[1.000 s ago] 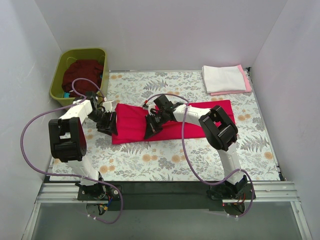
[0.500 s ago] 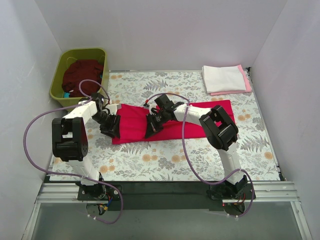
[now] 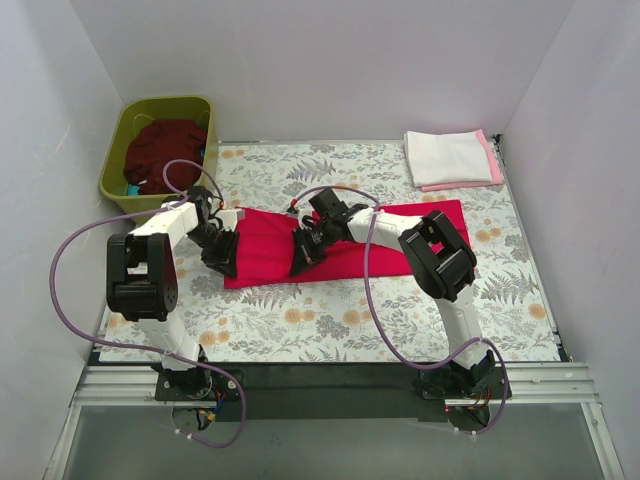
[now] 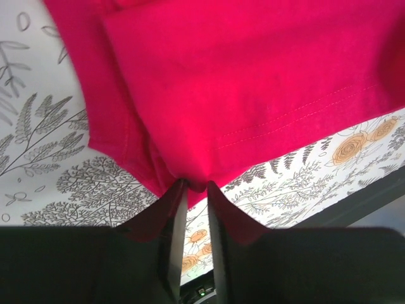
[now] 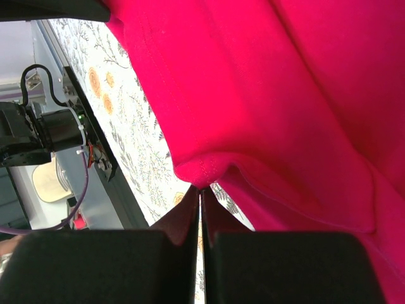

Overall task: Fold and stack the t-shirts
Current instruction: Fold the tshirt

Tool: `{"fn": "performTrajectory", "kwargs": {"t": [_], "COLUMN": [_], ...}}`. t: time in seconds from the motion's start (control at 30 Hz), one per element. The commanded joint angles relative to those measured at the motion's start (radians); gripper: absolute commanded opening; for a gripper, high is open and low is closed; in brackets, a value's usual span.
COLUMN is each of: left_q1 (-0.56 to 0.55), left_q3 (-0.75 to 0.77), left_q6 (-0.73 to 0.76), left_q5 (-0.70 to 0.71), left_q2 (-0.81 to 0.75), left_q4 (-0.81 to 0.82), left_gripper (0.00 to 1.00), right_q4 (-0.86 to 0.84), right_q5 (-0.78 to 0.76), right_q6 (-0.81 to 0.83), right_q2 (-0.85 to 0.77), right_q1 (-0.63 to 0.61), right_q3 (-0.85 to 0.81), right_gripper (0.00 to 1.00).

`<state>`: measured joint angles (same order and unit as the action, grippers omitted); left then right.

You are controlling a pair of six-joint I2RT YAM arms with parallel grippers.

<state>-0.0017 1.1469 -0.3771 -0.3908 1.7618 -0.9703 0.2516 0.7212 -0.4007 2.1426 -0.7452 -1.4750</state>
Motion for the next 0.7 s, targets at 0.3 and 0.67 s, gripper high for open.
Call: {"fn": "performTrajectory", "kwargs": {"t": [0.3, 0.67], "left_q1": [-0.017, -0.017], "left_q3": [0.109, 0.460], "left_q6": [0.003, -0.055], "left_q5": [0.032, -0.077], "left_q2": [-0.004, 0.180], "left_q4": [-0.025, -0.051], "left_gripper": [0.00, 0.00], "right_q4": [-0.012, -0.017], "right_q5": [0.023, 0.032], "right_q6": [0.007, 0.022], "right_q2": [-0.046, 0.005], "right_q1": [0.052, 0.139], "right_q3": [-0.028, -0.145], "right_gripper": [0.01, 0.01]}}
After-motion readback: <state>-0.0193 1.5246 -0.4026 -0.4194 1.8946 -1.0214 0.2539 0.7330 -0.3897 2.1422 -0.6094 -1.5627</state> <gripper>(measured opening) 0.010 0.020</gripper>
